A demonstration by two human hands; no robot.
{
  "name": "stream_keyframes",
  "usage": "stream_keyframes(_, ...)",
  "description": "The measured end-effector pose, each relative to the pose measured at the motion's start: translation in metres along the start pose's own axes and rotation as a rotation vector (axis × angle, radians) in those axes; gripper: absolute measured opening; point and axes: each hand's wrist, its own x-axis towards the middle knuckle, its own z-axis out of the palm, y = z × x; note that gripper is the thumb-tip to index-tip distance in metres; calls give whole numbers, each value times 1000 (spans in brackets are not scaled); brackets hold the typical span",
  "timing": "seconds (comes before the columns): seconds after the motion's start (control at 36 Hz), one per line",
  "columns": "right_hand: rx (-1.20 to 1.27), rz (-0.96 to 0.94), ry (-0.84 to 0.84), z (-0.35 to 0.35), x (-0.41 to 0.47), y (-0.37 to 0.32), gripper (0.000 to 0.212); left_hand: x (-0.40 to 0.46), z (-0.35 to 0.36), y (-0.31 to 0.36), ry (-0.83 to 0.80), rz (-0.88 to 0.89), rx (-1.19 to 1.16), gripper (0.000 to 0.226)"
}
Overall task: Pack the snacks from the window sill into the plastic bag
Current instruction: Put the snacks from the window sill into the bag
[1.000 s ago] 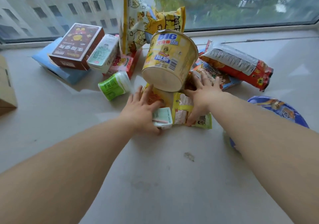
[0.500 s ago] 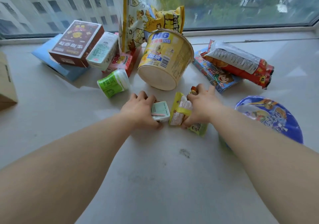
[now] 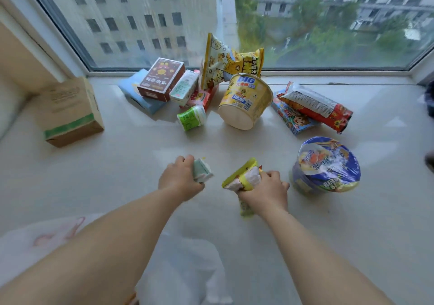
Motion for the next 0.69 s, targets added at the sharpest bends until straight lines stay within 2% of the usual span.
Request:
stream_keyframes(0.11,466,41,90,-36,-31,-25,51,-34,-50,3,231,21,-230,60)
stream_keyframes(0.19,835,11,27,-57,-67,-45,63,-73,-81,2,384,78,-438,59)
stream_keyframes(0.22,924,-23,2,-60,-79,-49,60,-87,-87,-1,415,102,-505,58)
stream_keyframes(0.31,1136,-177,-41,-71,-127,-63,22,-133,-99,-17,529,185,-676,55)
stream_keyframes(0.36,1254,-218,-102,-70,-158,-70,22,-165,-104,-32,593,185,-800,53)
stream_keyframes(0.47,1342,-243,-191,-59,-207,-84,30,-222,-110,-72,645,159,-991,52)
stream_keyframes(0.56,1337,-290,-251,-46,-236,-96,29,-256,-108,-105,596,140,-1046,46)
stream_keyframes(0.69,1279,-275,-307,-13,-274,-117,42,-294,-88,-154,496,114,-1052,48)
